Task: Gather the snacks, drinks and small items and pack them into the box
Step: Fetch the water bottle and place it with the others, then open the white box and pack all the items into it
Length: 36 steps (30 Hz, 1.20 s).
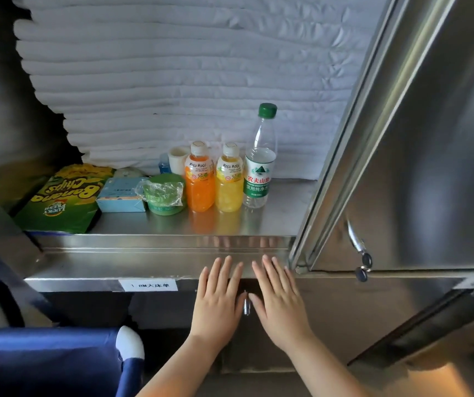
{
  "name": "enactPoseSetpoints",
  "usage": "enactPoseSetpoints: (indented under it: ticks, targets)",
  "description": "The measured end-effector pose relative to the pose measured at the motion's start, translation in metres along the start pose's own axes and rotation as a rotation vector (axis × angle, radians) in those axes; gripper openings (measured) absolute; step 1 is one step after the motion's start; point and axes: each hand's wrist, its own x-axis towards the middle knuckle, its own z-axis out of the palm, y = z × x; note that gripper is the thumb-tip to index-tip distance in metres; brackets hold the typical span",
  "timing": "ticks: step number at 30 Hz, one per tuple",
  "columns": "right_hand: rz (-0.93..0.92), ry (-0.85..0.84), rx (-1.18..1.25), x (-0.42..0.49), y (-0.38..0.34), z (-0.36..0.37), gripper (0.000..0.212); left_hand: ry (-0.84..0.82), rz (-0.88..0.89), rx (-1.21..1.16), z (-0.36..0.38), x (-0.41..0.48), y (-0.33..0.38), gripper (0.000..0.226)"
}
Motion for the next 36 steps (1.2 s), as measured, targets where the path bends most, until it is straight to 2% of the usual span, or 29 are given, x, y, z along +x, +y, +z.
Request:
enactPoseSetpoints:
  ticks: [4,8,15,21,29,33,36]
  targets:
    - [-0.012,-0.058,0.163,-0.021,0.014,-0.023,0.059,-0.041,-0.07,-0.034,-0.019,-0.014,0.023,0.051]
    - [0.048,0.03,0.205,-0.078,0.038,-0.057,0.057,-0.119,-0.052,-0.142,-0.031,-0.036,0.069,0.055]
    - [0.337,0.187,0.154,-0.207,0.105,-0.094,0.057,-0.135,0.191,-0.247,-0.041,-0.062,0.189,0.056]
    - [0.696,0.252,0.095,-0.33,0.167,-0.122,0.058,-0.186,0.454,-0.295,-0.038,-0.079,0.301,0.057]
    - [1.13,0.289,0.007,-0.481,0.235,-0.142,0.061,-0.292,0.822,-0.379,-0.023,-0.103,0.464,0.061]
    - [1.3,0.277,-0.023,-0.546,0.27,-0.145,0.07,-0.36,0.95,-0.434,-0.002,-0.117,0.547,0.06]
    - [1.412,0.245,-0.032,-0.593,0.305,-0.146,0.067,-0.405,1.032,-0.44,0.02,-0.127,0.615,0.059]
